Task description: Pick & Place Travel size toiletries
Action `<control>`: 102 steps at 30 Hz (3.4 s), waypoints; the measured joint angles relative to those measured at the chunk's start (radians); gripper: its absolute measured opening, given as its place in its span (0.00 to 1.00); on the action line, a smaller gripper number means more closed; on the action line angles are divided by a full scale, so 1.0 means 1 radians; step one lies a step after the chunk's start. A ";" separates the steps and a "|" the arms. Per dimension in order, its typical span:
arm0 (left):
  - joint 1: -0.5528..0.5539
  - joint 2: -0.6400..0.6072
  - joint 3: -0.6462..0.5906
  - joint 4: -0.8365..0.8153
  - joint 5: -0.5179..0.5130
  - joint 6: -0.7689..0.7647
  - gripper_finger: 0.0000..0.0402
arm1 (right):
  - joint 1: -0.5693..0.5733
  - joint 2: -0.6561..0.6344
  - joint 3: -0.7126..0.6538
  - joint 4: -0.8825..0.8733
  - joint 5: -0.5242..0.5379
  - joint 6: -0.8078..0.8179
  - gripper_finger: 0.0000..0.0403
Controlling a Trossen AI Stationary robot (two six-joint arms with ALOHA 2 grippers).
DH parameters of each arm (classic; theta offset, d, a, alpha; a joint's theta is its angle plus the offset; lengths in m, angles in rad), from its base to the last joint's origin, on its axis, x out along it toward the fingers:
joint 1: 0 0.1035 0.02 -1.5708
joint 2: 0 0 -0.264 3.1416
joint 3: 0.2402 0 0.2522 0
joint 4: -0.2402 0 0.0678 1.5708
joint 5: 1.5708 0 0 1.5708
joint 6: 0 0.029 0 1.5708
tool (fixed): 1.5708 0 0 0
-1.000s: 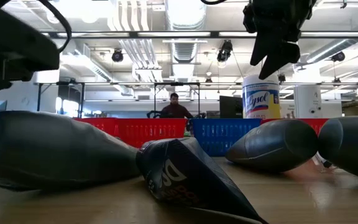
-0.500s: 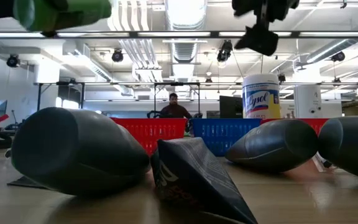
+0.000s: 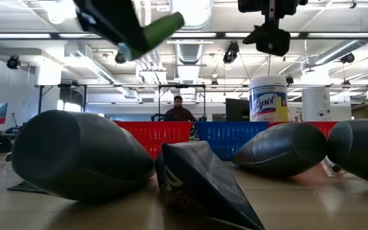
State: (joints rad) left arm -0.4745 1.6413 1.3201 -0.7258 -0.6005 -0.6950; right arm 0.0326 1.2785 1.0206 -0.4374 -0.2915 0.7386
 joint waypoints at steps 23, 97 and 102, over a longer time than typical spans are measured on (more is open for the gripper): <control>0.186 0.005 0.000 0.280 0.039 0.450 0.39 | -0.041 0.011 -0.014 0.069 0.194 0.250 0.85; 0.276 0.079 -0.019 0.366 0.167 0.453 0.39 | 0.013 0.150 -0.015 0.182 0.239 0.355 0.67; 0.274 0.079 -0.019 0.369 0.176 0.451 0.39 | 0.013 0.152 -0.015 0.184 0.242 0.355 0.63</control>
State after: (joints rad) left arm -0.2007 1.7203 1.3012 -0.3570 -0.4246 -0.2436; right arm 0.0452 1.4304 1.0058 -0.2538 -0.0494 1.0937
